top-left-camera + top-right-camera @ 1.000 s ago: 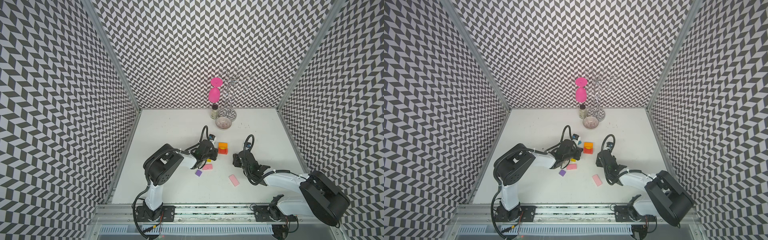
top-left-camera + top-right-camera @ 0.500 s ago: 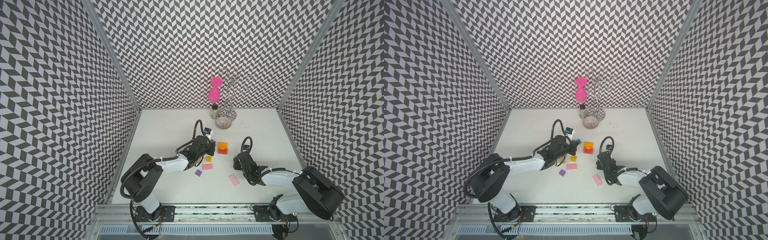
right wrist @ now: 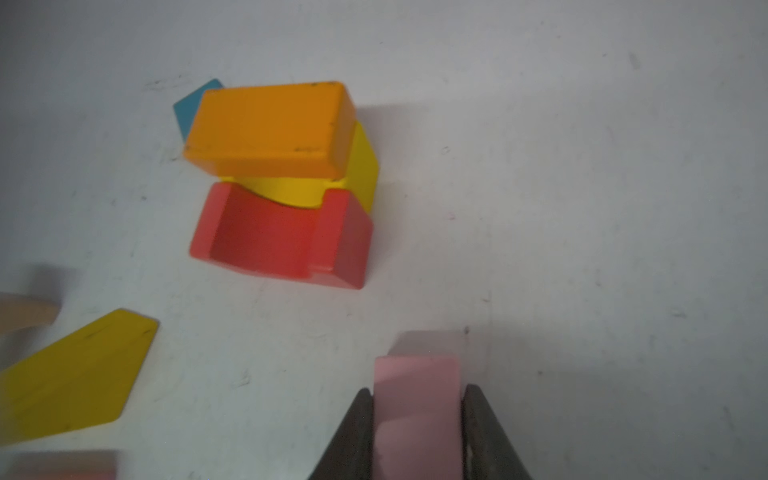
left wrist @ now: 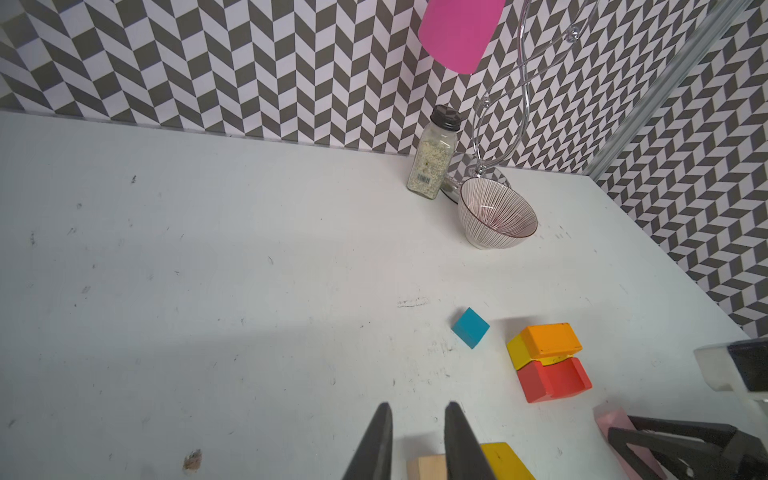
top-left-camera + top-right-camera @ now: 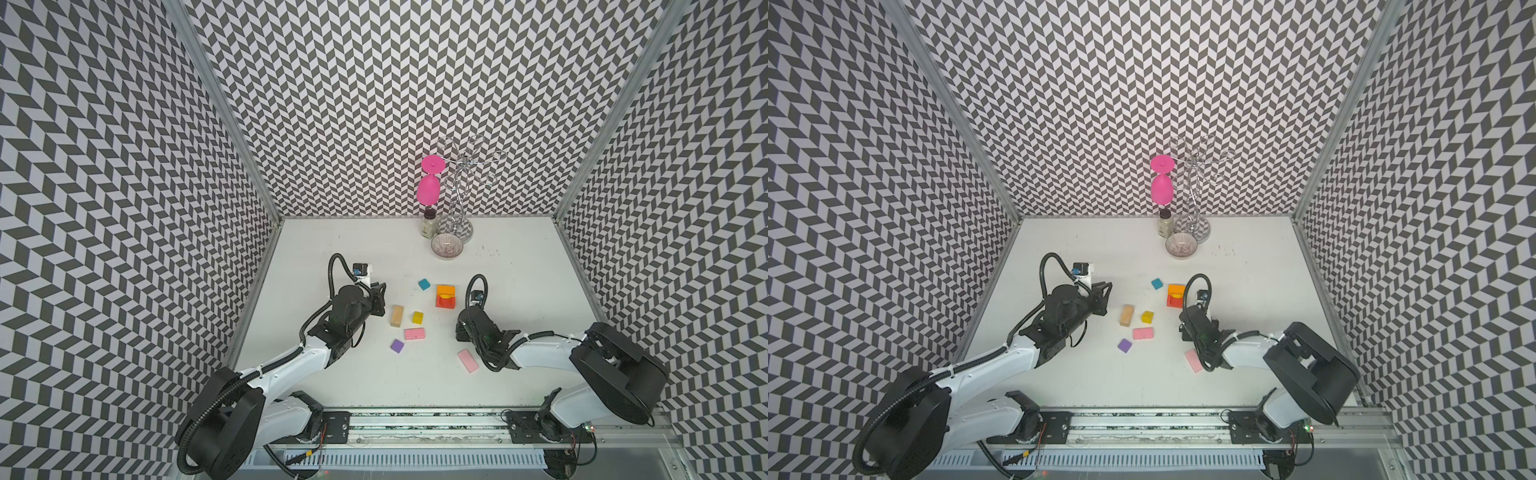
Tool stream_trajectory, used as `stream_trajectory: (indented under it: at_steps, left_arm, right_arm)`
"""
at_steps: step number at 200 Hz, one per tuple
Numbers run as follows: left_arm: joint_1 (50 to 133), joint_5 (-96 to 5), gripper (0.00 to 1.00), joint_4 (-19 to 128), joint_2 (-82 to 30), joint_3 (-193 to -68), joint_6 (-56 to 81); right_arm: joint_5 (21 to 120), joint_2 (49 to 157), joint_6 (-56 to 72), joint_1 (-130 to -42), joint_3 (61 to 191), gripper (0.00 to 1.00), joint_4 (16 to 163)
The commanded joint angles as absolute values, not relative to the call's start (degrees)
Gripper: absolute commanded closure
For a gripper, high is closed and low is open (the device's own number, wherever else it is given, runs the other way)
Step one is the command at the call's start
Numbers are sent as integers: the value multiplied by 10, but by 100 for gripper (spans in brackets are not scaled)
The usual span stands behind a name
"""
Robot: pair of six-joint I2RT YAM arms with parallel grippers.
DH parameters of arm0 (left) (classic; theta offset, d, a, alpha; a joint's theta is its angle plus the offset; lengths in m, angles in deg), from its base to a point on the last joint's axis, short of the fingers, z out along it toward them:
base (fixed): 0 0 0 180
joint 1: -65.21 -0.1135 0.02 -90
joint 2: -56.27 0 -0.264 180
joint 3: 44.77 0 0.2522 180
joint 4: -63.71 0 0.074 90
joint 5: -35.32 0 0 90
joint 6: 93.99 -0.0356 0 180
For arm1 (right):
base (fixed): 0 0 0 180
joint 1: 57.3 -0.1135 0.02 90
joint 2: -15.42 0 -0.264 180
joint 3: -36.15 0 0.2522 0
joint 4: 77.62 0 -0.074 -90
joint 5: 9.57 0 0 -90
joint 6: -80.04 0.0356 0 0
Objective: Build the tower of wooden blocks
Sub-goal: 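Close the right gripper on the pink bar while the left gripper draws back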
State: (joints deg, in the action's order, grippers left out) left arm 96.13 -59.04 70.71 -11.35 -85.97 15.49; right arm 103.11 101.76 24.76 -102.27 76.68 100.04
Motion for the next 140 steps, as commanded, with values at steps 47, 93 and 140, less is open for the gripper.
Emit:
stream_trajectory:
  at_steps: [47, 93, 140]
  left_arm:
    - [941, -770, 51, 719, -115, -821, 124]
    - [939, -762, 32, 772, -105, -783, 122]
    - [939, -754, 27, 789, -55, -746, 126]
  right_arm:
    - [1032, 1012, 253, -1065, 740, 43, 976]
    - [1019, 961, 297, -1070, 695, 37, 962]
    - [1043, 903, 351, -1070, 658, 36, 945]
